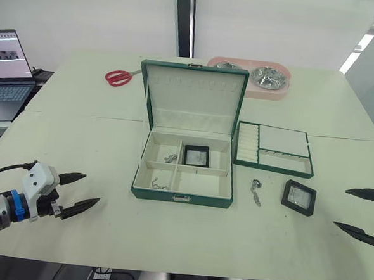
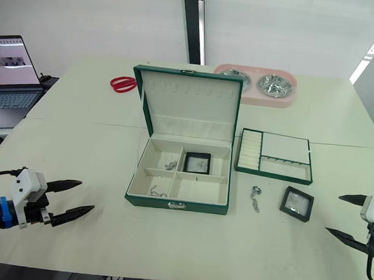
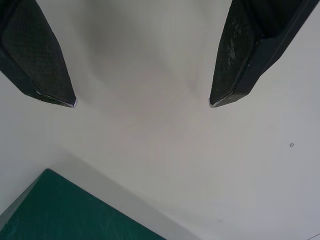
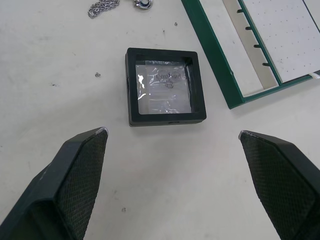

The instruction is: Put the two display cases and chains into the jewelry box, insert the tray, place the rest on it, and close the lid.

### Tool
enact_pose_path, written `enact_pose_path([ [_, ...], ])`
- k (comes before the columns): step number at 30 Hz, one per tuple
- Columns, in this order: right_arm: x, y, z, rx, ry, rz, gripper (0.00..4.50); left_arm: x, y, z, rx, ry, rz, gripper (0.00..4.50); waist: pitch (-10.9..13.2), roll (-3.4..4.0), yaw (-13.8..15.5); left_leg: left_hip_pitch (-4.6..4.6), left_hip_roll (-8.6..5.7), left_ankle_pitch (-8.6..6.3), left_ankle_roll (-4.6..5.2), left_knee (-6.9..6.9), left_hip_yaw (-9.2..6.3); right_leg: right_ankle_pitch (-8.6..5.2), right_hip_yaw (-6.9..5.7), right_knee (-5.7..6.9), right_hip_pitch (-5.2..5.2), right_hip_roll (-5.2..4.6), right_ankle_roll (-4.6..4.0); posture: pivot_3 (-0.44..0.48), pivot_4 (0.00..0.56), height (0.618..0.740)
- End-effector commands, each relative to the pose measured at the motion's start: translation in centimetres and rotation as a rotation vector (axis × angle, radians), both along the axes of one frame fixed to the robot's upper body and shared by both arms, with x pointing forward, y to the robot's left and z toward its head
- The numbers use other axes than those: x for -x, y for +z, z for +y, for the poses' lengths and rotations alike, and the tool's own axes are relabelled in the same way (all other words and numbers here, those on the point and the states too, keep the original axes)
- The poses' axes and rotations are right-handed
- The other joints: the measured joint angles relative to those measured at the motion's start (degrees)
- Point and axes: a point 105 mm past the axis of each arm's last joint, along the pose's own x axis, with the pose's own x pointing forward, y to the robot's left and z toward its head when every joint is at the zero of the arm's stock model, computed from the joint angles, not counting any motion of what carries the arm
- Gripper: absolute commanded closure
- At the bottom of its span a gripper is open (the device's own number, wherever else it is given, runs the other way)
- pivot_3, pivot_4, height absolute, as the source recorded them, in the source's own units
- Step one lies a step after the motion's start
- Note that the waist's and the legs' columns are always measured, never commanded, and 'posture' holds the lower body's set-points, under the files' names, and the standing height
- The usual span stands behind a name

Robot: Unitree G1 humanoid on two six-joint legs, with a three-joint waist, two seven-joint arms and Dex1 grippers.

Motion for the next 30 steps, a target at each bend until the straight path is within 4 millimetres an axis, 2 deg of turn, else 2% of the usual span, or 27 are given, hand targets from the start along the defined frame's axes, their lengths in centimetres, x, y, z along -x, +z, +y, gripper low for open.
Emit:
enact_pose_path([
  [1, -0.3, 0.8, -0.1, 0.020, 0.009, -0.035, 0.00, -0.2, 1.0, 0.2, 0.007, 0.002, -0.050, 0.14, 0.0, 0.00, 0.0, 0.00, 0.00, 0.00, 0.00, 0.00, 0.00, 0.00, 0.00, 0.00, 0.00, 0.00, 0.00, 0.000, 0.150, 0.740],
  [12, -0.4, 0.7, 0.1, 0.020, 0.021, -0.025, 0.00, -0.7, 2.2, 0.0, 0.036, 0.029, -0.118, 0.14, 0.0, 0.00, 0.0, 0.01, 0.00, 0.00, 0.00, 0.00, 0.00, 0.00, 0.00, 0.00, 0.01, 0.00, 0.00, 0.000, 0.150, 0.740],
  [18, -0.4, 0.7, 0.4, 0.007, 0.018, -0.024, 0.00, -0.5, 3.1, -0.6, 0.075, -0.014, -0.124, 0.14, 0.0, 0.01, 0.0, 0.00, 0.00, 0.00, 0.00, 0.00, 0.01, 0.00, 0.00, 0.00, 0.01, 0.00, 0.00, 0.000, 0.150, 0.740],
  [25, -0.2, 0.8, 1.0, -0.055, 0.009, 0.009, 0.00, 0.4, 4.4, -3.3, 0.068, -0.192, -0.145, 0.14, 0.0, 0.01, 0.0, 0.01, 0.00, 0.00, -0.01, 0.00, 0.01, 0.00, 0.00, 0.00, 0.03, 0.00, 0.00, 0.000, 0.150, 0.740],
  [30, 0.0, 1.0, 1.3, -0.077, 0.004, 0.021, 0.00, 0.1, 6.1, -5.8, 0.123, -0.280, -0.193, 0.14, 0.0, 0.04, 0.0, 0.01, -0.01, 0.00, -0.01, 0.00, 0.00, 0.00, 0.00, -0.01, 0.04, 0.00, 0.00, 0.000, 0.150, 0.740],
])
